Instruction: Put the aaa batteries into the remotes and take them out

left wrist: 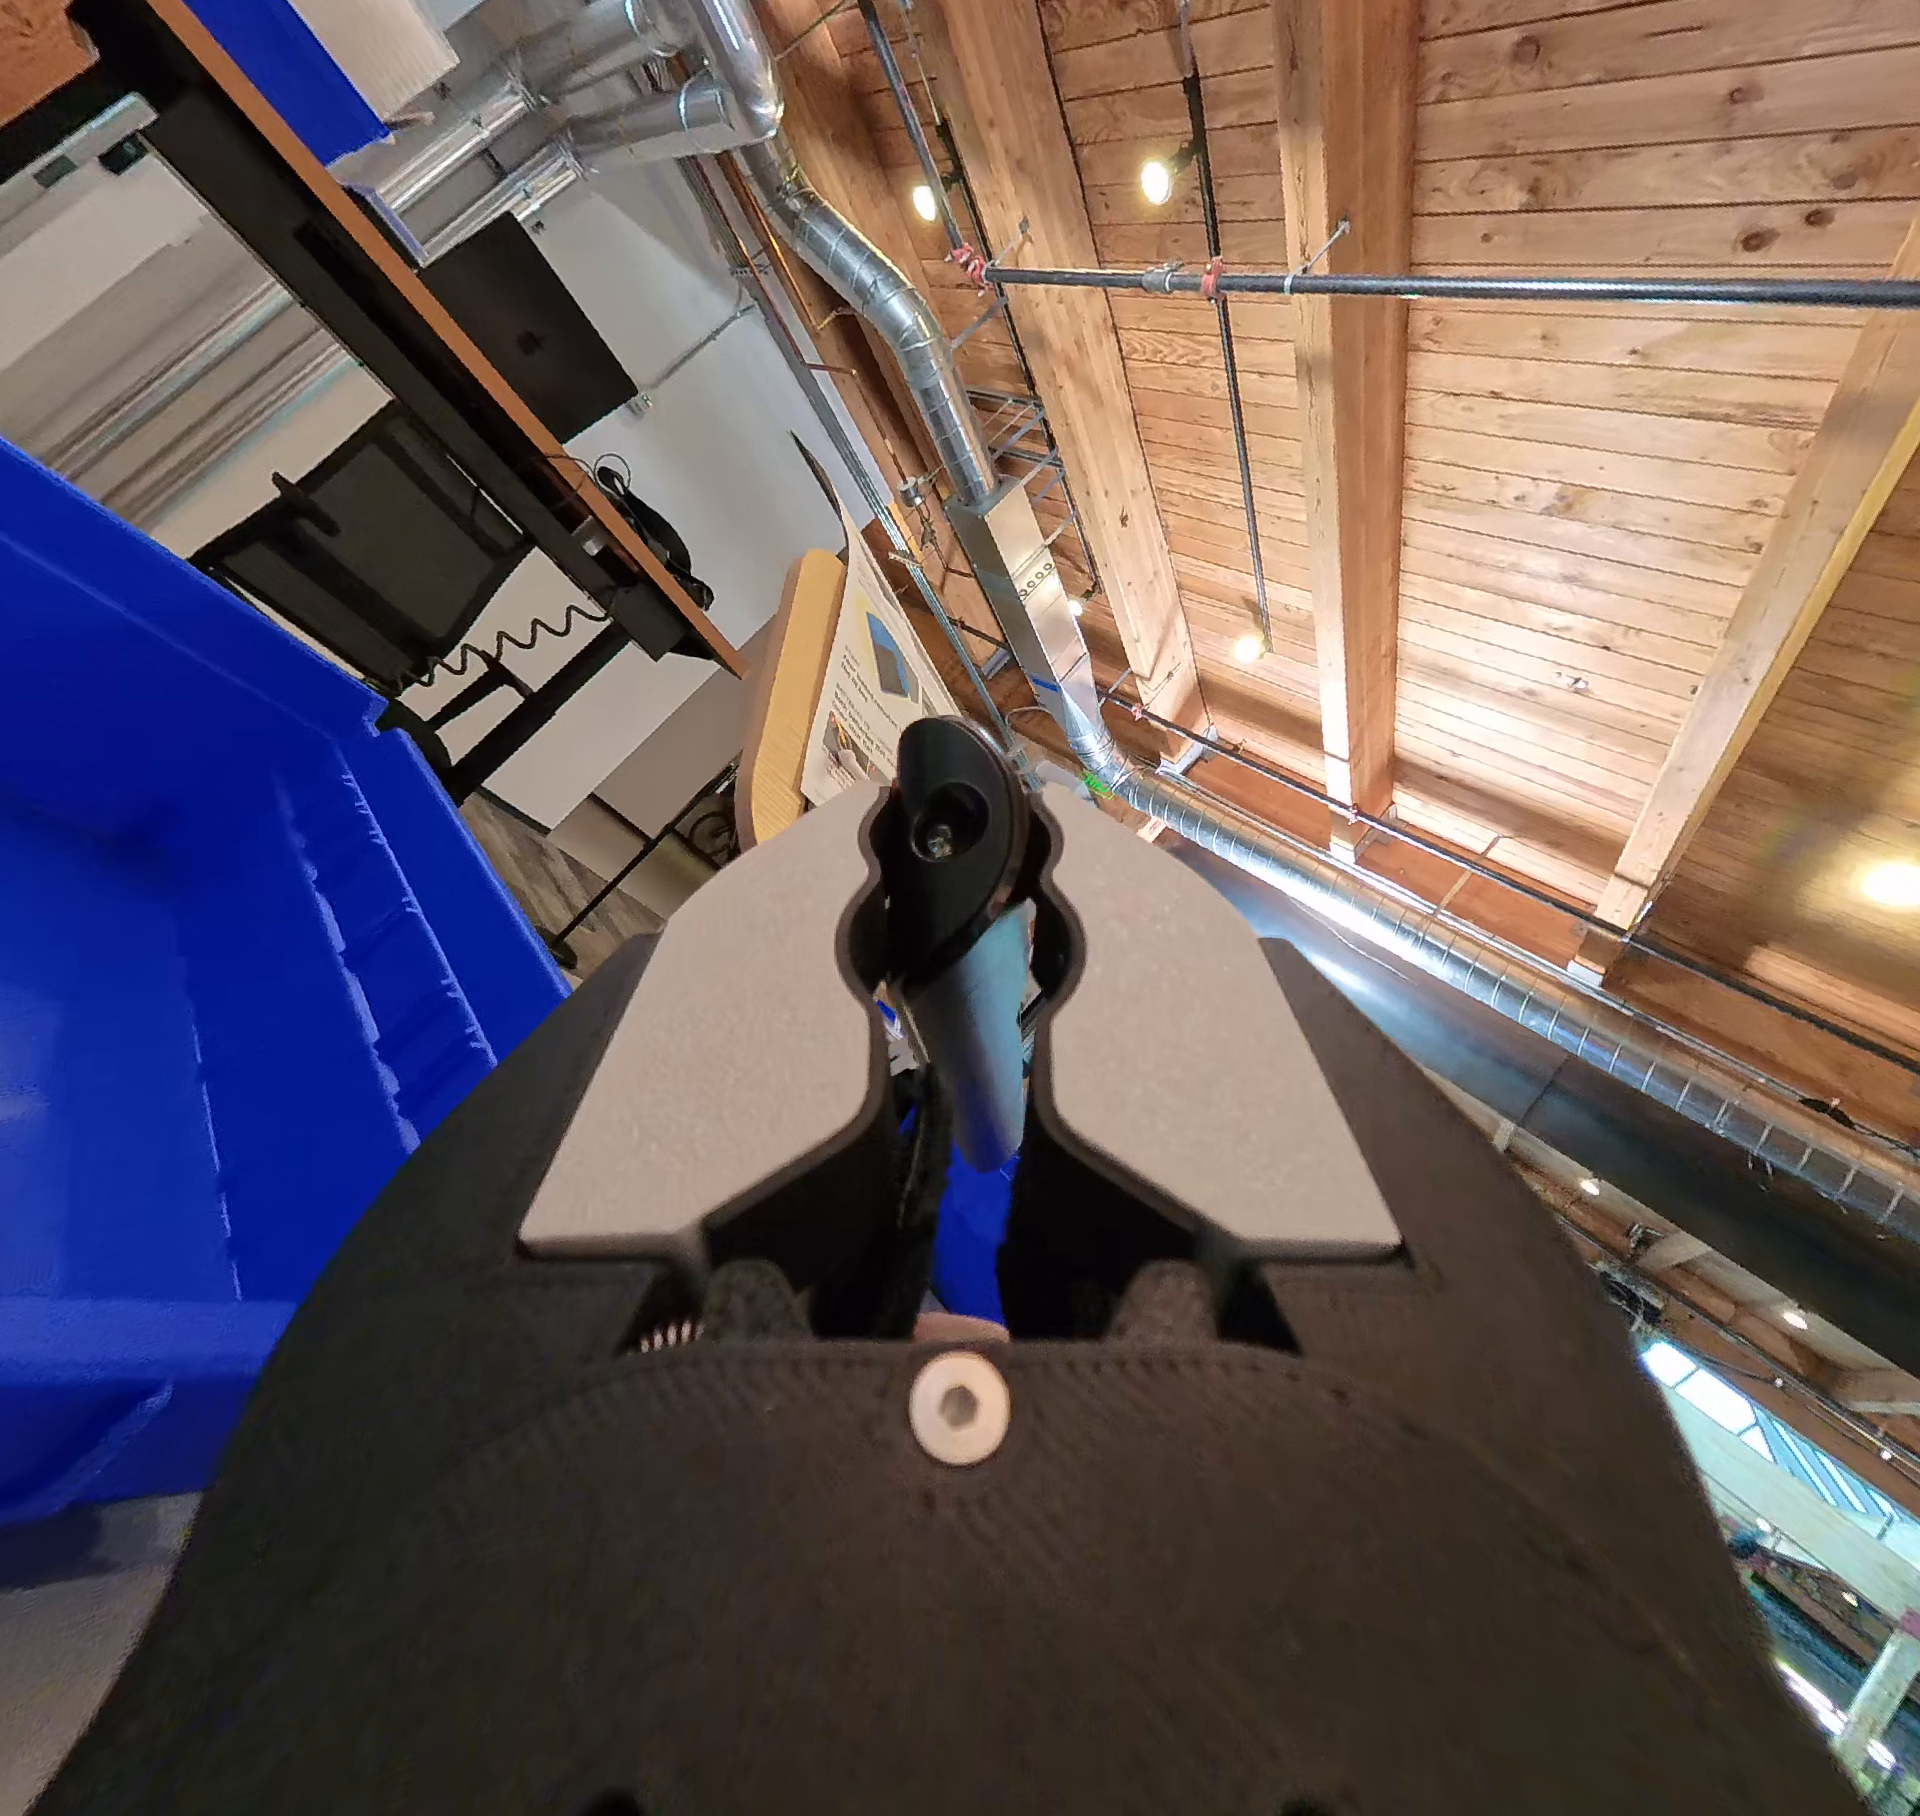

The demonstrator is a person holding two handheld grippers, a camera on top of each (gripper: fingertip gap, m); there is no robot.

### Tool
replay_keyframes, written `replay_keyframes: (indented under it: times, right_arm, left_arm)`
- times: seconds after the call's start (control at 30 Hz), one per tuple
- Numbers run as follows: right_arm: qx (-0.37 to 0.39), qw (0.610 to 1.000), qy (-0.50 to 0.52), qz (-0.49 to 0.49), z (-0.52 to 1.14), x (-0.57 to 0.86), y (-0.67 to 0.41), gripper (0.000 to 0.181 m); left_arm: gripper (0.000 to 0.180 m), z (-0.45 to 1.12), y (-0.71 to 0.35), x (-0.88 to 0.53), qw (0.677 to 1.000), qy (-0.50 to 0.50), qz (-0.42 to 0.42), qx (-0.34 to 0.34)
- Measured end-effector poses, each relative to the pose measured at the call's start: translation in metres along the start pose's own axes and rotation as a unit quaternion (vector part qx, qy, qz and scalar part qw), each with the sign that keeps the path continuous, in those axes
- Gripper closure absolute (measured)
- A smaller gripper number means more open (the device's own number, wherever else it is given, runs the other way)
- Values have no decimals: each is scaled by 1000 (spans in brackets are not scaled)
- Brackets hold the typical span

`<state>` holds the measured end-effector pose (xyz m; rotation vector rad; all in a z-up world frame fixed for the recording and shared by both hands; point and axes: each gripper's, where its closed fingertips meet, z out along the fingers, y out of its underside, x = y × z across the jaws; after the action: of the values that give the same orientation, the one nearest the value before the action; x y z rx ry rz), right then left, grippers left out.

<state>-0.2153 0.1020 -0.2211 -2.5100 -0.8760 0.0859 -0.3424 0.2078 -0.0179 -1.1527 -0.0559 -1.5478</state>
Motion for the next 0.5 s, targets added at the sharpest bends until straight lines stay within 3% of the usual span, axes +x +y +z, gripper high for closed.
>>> replay_keyframes:
  times: [0.17, 0.3, 0.4, 0.5]
  right_arm:
    - [19, 998, 22, -51, -16, 7, 20, 119]
    - [128, 990, -55, 39, -34, -3, -22, 124]
    - [120, 988, -46, 80, -10, 14, -53, 122]
    - [49, 996, -27, 67, 21, 14, -49, 118]
  left_arm:
    - [156, -1, -1, -1, 1000, 0, -3, 3]
    - [156, 0, -2, 1, 1000, 1, -2, 5]
    - [156, -2, -7, 2, 1000, 0, 7, 11]
    - [157, -5, -15, 0, 1000, -4, 11, 20]
